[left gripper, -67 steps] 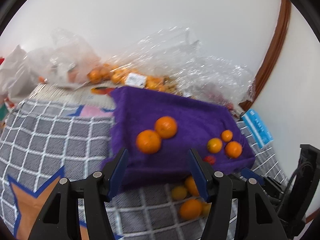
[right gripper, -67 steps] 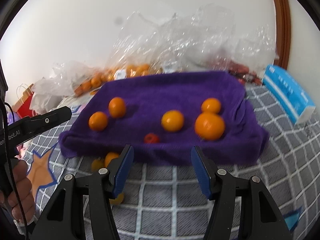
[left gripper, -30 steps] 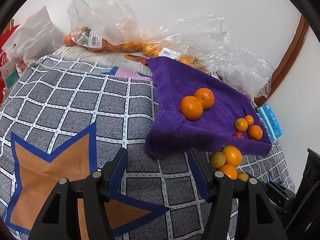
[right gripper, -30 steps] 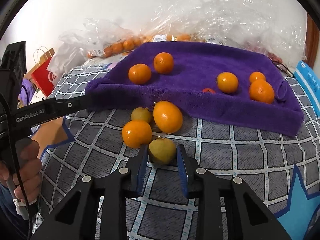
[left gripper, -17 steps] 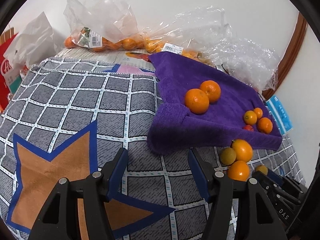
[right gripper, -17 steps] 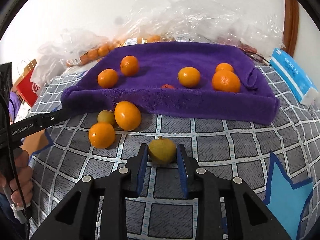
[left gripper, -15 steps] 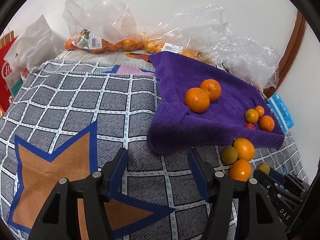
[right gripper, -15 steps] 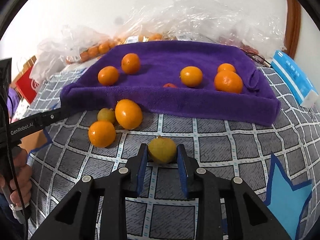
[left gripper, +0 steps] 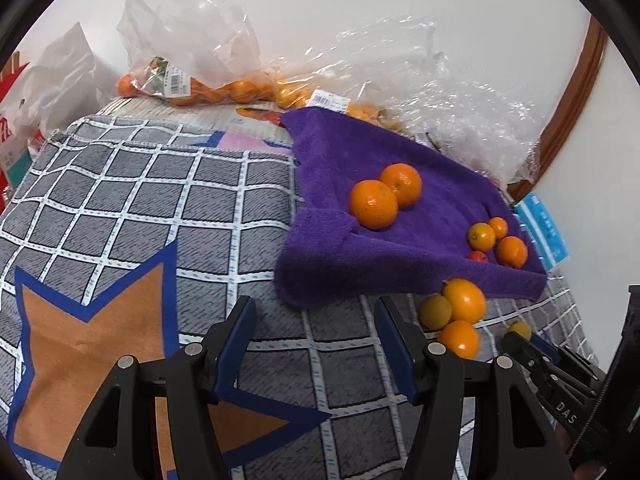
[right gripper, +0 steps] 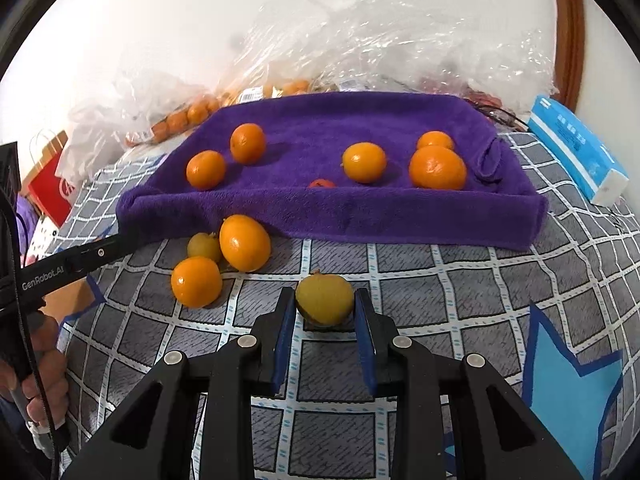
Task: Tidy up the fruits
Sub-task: 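Close the right gripper on a small yellow-green fruit, then grasp an orange with the left gripper while the right gripper holds its fruit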
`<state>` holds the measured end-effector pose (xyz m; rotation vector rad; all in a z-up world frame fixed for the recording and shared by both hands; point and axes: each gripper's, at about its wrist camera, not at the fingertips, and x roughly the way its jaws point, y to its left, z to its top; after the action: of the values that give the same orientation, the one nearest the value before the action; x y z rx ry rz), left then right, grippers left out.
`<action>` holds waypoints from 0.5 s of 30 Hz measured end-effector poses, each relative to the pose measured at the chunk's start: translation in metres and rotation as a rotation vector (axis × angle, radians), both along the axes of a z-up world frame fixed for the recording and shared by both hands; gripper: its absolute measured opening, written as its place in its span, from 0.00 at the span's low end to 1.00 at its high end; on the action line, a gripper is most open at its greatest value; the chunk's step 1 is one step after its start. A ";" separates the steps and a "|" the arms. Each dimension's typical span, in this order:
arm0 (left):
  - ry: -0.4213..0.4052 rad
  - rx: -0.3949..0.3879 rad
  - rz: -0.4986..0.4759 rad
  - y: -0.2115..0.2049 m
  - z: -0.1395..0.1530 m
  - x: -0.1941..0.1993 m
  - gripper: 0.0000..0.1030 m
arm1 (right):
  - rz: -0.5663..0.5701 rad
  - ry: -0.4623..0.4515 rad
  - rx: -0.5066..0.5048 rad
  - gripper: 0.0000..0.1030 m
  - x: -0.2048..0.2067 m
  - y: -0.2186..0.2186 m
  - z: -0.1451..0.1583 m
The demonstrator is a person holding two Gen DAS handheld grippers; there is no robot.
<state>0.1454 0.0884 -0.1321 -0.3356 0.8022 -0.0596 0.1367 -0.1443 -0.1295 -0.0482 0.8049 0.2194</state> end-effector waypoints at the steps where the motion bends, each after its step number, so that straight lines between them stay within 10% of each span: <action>1: -0.010 -0.005 -0.006 -0.001 0.001 -0.001 0.57 | -0.003 -0.007 -0.006 0.28 -0.001 0.000 0.001; 15: -0.038 -0.070 -0.125 -0.024 0.016 -0.008 0.67 | -0.068 -0.079 -0.041 0.28 -0.013 -0.033 0.013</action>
<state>0.1371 0.0648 -0.1160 -0.3490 0.7842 -0.2110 0.1237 -0.1771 -0.1166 -0.0674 0.7315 0.1360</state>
